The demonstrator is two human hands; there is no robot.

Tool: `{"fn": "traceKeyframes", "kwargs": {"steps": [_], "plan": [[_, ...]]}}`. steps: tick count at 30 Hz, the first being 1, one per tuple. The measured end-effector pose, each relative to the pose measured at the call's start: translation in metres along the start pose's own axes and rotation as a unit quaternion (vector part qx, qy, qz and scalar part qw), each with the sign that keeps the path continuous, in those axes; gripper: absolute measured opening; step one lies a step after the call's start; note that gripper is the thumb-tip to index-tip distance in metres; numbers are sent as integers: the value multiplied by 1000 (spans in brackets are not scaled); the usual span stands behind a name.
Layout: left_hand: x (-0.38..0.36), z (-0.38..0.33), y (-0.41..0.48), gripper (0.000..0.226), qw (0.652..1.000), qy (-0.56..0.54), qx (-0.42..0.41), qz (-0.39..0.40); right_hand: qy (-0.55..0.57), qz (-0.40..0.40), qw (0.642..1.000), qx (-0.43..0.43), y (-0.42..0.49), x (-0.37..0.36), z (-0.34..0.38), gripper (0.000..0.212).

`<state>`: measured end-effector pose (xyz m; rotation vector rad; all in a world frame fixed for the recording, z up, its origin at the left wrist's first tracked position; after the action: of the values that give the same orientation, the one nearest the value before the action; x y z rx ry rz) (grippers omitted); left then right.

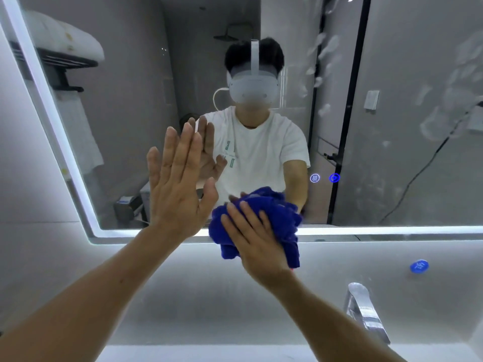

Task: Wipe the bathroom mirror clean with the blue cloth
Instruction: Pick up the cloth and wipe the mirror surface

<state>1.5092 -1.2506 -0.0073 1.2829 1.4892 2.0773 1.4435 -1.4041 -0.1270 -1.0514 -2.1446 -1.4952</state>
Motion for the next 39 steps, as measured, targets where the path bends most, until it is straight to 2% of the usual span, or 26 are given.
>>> {"fn": "traceKeyframes", "kwargs": {"steps": [2,4,8,12,14,16,18,22,25,27,32,35,37,39], "plan": [[-1,5,-3,69,1000,17,4,-1,-61,13,996,65,19,4,26,62],[-1,10,-7,69,999,33,9,-5,-102,26,990,95,27,5,41,61],[-6,16,-16,70,999,38,20,1,-139,38,980,137,20,8,25,60],[-7,26,-26,66,998,47,33,11,-160,50,980,111,-30,-3,-25,60],[-6,32,-32,65,998,54,39,18,-173,83,978,86,-63,-8,-56,71],[-5,38,-38,64,997,55,45,27,-154,105,981,48,-83,-7,-78,81],[-3,43,-43,64,997,51,57,32,-121,111,986,20,-85,-5,-81,81],[1,54,-52,64,995,52,75,41,-63,99,993,5,-56,-1,-41,80],[11,68,-62,64,992,63,91,54,-70,60,993,71,-11,5,4,62],[21,84,-69,65,988,86,107,66,-85,45,989,115,23,9,37,60],[44,118,-85,65,982,112,137,67,-118,32,979,163,81,19,105,64],[47,127,-87,65,981,110,142,72,-113,38,977,179,85,16,106,66],[48,132,-85,65,981,101,146,74,-106,67,974,191,75,11,85,73],[47,138,-83,66,981,89,154,81,-117,71,976,166,55,6,53,85]]}}
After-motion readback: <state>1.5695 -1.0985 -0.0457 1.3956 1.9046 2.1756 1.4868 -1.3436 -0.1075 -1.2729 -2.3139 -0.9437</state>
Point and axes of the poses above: each hand's wrist, its own y-axis towards the middle knuckle, its own x-axis out of the back of the hand, z = x × y, the point moved 1 cm from there along y, towards the middle knuckle, and after that the axes turned 11 degrees about z, right-handed, at the moved point
